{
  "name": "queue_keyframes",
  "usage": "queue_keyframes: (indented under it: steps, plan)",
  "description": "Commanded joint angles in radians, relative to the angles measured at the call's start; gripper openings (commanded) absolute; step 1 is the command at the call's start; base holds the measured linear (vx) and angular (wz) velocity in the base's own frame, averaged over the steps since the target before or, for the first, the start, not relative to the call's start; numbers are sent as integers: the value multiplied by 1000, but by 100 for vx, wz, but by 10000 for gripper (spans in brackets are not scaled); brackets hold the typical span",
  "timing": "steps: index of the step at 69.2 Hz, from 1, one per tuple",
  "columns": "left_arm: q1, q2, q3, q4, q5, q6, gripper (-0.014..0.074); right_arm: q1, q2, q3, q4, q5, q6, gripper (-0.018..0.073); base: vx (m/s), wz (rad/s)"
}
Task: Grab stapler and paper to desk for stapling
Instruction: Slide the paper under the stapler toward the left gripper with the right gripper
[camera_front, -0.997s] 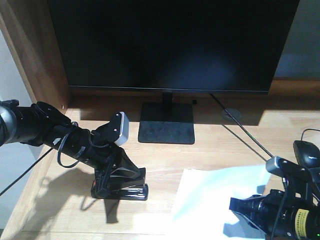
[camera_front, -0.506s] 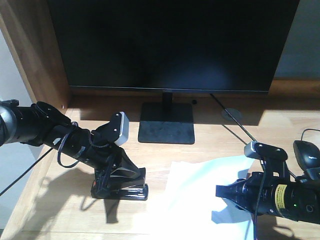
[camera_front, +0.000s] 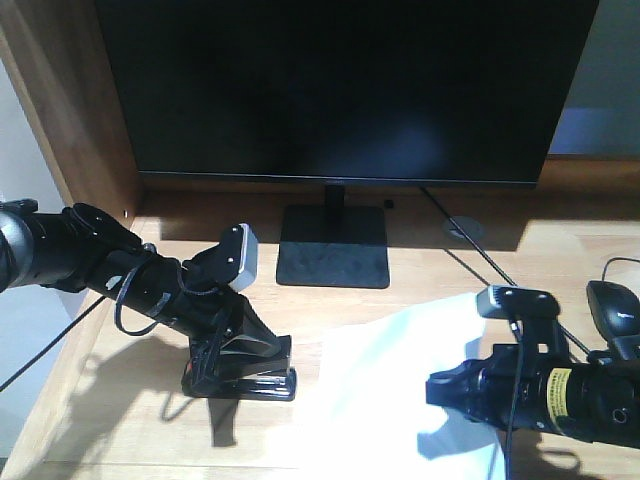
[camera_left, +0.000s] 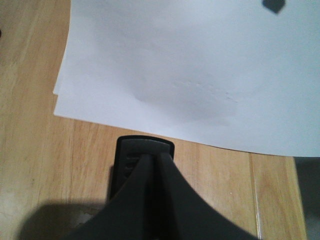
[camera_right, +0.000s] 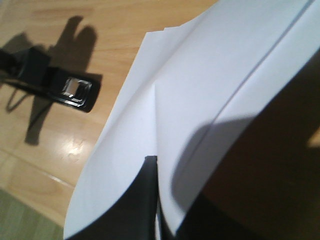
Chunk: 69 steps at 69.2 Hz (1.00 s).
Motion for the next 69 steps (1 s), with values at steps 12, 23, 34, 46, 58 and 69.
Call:
queue_keyframes:
  steps: [12, 23, 34, 46, 58, 69]
  plan:
    - [-5, -44, -22, -48, 33, -10, -7, -3, -9, -25, 22, 111, 130, -1, 0, 0]
    - [-5, -44, -22, -48, 34, -10, -7, -3, 17, -33, 22, 58, 92, -1, 0, 0]
    - [-5, -44, -22, -48, 35, -10, -7, -3, 17, -75, 34, -55, 21, -1, 0, 0]
    - [-5, -44, -22, -48, 35, -10, -7, -3, 17, -114, 67, -164, -59, -1, 0, 0]
    - [-5, -44, -22, -48, 35, -10, -7, -3, 17, -117, 130, -233, -135, -1, 0, 0]
    - [-5, -44, -22, -48, 35, -10, -7, -3, 17, -117, 173, -322, -228, -1, 0, 0]
